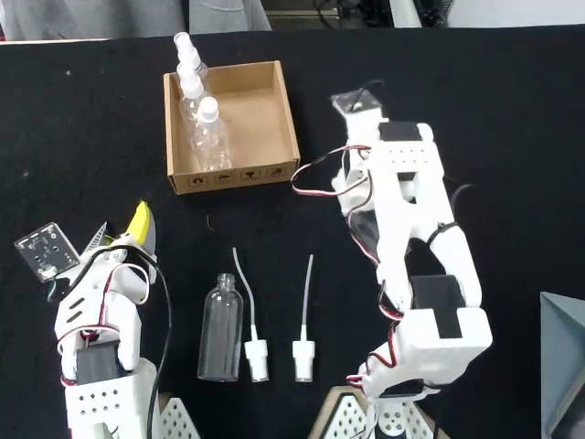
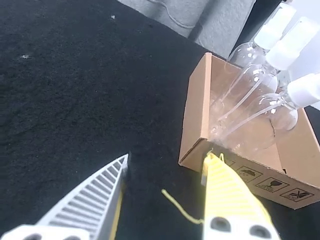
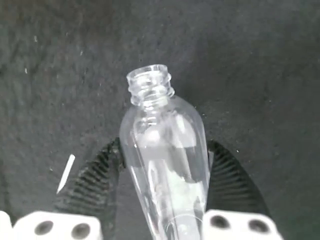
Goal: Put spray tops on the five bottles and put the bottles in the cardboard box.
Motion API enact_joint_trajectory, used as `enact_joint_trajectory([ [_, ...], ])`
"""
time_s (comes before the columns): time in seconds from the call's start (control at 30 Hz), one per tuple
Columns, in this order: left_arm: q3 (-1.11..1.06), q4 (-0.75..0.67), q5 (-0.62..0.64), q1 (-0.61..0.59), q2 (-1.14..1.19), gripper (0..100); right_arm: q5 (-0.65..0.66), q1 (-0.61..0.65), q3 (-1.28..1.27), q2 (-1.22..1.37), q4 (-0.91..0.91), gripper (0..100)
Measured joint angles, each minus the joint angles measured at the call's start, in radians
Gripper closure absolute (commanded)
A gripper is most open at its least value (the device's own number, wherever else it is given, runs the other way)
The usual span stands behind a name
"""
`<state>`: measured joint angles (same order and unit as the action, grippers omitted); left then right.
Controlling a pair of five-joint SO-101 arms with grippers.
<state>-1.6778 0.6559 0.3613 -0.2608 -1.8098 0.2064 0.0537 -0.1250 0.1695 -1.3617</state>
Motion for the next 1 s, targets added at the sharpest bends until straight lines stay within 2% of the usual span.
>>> enact_joint_trajectory([
  [0.17, 0.0, 0.0, 0.0, 0.0, 0.0, 78, -0.066, 0.0, 0.003, 0.0, 0.0, 85.8],
  [0.47, 0.0, 0.0, 0.0, 0.0, 0.0, 78, -0.078, -0.026, -0.014, -0.086, -0.043, 85.8],
  [0.9, 0.0, 0.0, 0.0, 0.0, 0.0, 78, -0.078, -0.074, -0.318, -0.419, 0.075, 85.8],
  [1.0, 0.0, 0.006, -0.034, 0.0, 0.0, 78, -0.078, -0.075, -0.371, -0.477, 0.104, 85.8],
])
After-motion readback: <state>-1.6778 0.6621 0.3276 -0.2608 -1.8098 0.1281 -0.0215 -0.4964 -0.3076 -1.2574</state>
